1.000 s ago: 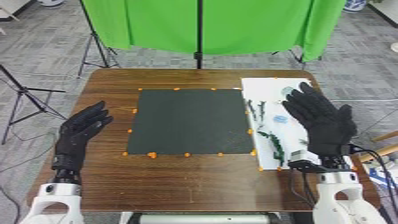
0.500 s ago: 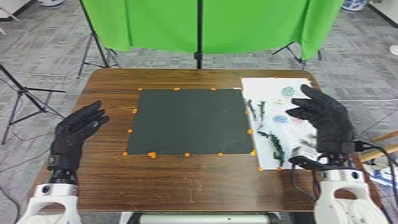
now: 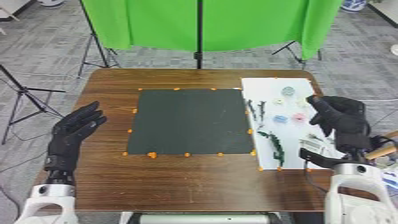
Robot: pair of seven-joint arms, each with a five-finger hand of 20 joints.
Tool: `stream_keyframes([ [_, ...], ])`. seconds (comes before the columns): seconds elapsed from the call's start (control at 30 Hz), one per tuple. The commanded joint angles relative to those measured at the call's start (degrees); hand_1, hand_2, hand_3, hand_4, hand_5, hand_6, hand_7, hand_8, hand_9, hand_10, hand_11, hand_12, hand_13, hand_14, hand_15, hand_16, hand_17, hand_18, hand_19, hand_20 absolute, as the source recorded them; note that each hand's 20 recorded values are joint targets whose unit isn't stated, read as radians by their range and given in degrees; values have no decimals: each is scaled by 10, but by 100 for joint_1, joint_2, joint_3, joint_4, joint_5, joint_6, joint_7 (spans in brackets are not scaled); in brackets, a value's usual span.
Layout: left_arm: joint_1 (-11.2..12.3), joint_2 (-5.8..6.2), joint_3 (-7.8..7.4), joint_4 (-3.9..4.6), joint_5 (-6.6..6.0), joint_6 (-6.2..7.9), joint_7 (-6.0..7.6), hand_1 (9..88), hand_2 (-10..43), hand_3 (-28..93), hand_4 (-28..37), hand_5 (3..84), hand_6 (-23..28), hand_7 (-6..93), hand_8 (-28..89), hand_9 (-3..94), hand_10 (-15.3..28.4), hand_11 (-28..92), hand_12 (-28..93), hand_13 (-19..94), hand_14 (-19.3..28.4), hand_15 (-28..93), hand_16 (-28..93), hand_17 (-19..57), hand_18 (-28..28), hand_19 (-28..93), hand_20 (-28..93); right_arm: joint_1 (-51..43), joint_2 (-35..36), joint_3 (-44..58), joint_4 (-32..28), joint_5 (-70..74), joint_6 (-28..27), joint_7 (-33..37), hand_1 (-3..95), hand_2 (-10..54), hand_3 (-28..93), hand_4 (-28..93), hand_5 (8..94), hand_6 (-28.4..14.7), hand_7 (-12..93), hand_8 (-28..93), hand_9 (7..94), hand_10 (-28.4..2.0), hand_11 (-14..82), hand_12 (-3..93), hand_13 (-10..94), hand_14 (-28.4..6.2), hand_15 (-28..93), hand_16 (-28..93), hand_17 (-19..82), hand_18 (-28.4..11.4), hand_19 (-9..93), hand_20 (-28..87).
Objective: Arrange flowers
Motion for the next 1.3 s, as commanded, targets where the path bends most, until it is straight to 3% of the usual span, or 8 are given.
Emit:
stream_keyframes([
  [0.03,100,55,-69,-58,21,51,-123,389,-95,599,-136,448,27,141,-74,436,122,193,111,397,174,230,3,131,142,144,223,-481,353,608,-829,-3076,-3370,1767,544,-95,-130,-38,749,-16,179,-97,843,-116,411,330,829,-56,799,480,602,-196,932,779],
  [0.23,127,132,-100,-90,12,90,-145,391,-95,598,-133,449,26,144,-74,436,122,193,111,397,173,230,3,130,141,143,224,-340,609,254,-835,-3880,-3699,2483,598,-95,-280,210,772,-14,177,-92,859,-109,430,353,849,-50,813,503,633,-193,932,803],
  [0.8,172,160,-66,-107,49,-24,-277,394,-95,601,-130,449,25,146,-76,435,122,194,111,396,173,230,3,129,140,143,223,1014,1595,-1270,-48,-4331,-4259,3196,590,-95,-282,371,790,-27,175,-85,860,-116,449,375,865,-42,806,518,659,-188,932,798],
  [0.83,172,156,-72,-107,52,-33,-285,393,-95,602,-130,449,25,146,-76,435,122,194,111,396,173,230,3,129,140,142,223,1060,1582,-1302,-10,-4325,-4319,3211,574,-95,-251,419,791,-27,177,-84,861,-116,450,373,866,-41,805,519,660,-186,932,796],
  [0.87,163,155,-70,-103,52,-43,-293,394,-95,601,-130,449,25,146,-76,435,122,194,111,396,172,230,3,129,140,142,223,1076,1565,-1311,5,-4290,-4399,3231,489,-95,4,270,795,-30,175,-85,863,-118,449,371,865,-41,805,518,659,-185,932,798],
  [0.9,170,146,-74,-106,53,-48,-296,394,-95,601,-130,449,25,146,-76,435,123,193,110,396,172,230,3,128,140,142,222,1092,1548,-1335,32,-4259,-4413,3240,374,-95,401,-62,796,-29,177,-84,862,-117,449,372,866,-39,803,519,660,-185,932,796],
  [0.93,176,134,-81,-108,52,-56,-302,394,-95,601,-130,449,26,145,-76,435,123,193,110,396,172,231,3,128,140,141,222,1129,1543,-1399,70,-4281,-4413,3262,331,-95,560,-192,797,-29,179,-84,862,-118,448,372,867,-39,801,518,661,-186,932,794],
  [1.3,158,135,-62,-96,44,-95,-308,392,-95,601,-127,447,27,141,-74,433,123,193,111,392,172,227,4,126,140,139,222,1440,1580,-1801,330,-4197,-4545,3400,323,-95,620,-134,811,-32,183,-80,867,-120,439,373,873,-36,789,519,664,-184,932,784],
])
